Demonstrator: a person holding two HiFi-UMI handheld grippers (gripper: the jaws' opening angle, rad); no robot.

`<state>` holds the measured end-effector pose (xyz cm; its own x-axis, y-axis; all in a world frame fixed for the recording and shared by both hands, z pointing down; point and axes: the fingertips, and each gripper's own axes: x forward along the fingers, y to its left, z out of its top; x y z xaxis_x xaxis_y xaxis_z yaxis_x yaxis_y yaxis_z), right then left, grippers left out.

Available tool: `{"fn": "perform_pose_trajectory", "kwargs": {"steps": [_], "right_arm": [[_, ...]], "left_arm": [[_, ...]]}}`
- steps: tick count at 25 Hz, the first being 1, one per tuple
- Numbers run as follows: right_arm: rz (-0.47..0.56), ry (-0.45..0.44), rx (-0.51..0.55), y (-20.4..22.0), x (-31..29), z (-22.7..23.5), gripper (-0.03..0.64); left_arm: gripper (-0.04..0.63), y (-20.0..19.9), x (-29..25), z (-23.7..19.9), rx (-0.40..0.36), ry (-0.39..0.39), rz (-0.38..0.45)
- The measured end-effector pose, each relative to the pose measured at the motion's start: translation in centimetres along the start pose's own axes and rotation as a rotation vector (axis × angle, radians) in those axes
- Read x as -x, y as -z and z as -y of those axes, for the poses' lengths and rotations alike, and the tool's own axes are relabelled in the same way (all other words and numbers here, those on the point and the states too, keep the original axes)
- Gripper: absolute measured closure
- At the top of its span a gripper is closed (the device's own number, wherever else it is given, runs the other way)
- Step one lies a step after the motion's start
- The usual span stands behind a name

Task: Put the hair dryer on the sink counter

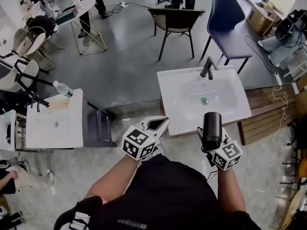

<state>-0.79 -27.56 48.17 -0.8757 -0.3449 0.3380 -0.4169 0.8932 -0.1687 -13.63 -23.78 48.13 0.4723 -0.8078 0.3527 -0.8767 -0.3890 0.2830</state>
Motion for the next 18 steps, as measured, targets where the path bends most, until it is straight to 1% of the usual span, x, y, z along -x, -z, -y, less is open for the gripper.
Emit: {"fn": "perform_pose_trajectory", "kwargs": {"steps": [3,6,9,13,16,18], "right_arm": [[-0.032,-0.011,0.058,-0.8,-3.2,1.4,0.488],[-0.087,-0.022,0.153,-1.2,-6.3,2.3,0.489],[-0.173,-0.043,0.306,-1.0,-9.2,2.8,0.492],[-0.233,-0.086,0.528,-1.2,-13.7,3.7,0.499],[-0.277,-0.119,0.647,-1.6,-16.8,5.0,0.500],[-0.309,-0.144,0.711,-2.0,-18.9,6.0,0.500]], "left_arm": [[0.595,-0.4,-0.6,-2.1,-0.003,-0.008,-0.009],[0.595,-0.1,-0.4,-4.0,0.014,-0.035,-0.021],[0.595,0.4,0.1,-5.4,0.040,-0.060,-0.025],[0.595,0.9,0.8,-7.4,0.074,-0.123,-0.017],[0.595,0.6,1.2,-8.5,0.099,-0.182,0.002],[0.595,0.4,1.6,-9.0,0.121,-0.236,0.012]]}}
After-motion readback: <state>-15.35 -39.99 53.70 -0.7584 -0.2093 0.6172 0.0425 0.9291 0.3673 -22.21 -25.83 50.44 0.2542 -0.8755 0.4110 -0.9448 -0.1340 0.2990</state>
